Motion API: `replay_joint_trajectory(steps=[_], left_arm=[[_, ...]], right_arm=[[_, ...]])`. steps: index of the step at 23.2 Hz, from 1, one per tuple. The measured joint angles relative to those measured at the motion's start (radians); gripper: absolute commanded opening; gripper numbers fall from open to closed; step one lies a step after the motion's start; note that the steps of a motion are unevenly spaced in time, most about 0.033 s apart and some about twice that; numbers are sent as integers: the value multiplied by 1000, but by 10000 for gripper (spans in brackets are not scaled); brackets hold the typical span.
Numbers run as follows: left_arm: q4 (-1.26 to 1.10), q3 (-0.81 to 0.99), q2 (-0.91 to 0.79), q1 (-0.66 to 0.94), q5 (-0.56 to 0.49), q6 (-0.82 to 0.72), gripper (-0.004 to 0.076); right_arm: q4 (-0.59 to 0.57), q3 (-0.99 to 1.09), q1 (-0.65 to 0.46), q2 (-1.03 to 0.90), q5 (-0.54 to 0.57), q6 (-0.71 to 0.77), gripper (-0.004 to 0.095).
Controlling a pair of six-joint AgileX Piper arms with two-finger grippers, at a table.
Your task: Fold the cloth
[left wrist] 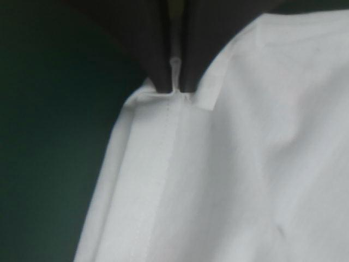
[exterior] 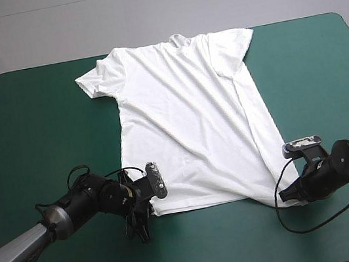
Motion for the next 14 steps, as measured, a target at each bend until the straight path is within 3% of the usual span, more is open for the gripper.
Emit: replay_joint_trajectory(steps=[7,11,14], left_arm=[[1,0,-12,0,-5,-94,19],[87,-35,-113,3,-21,-236,19],[259,-148,-224,4,-26,-387,19]], right_arm=[[40,-75,1,-47,-2,-14,1],[138,-292,1,-91,30,-81,1],[206,-470,1,-88,-5,-158,0]])
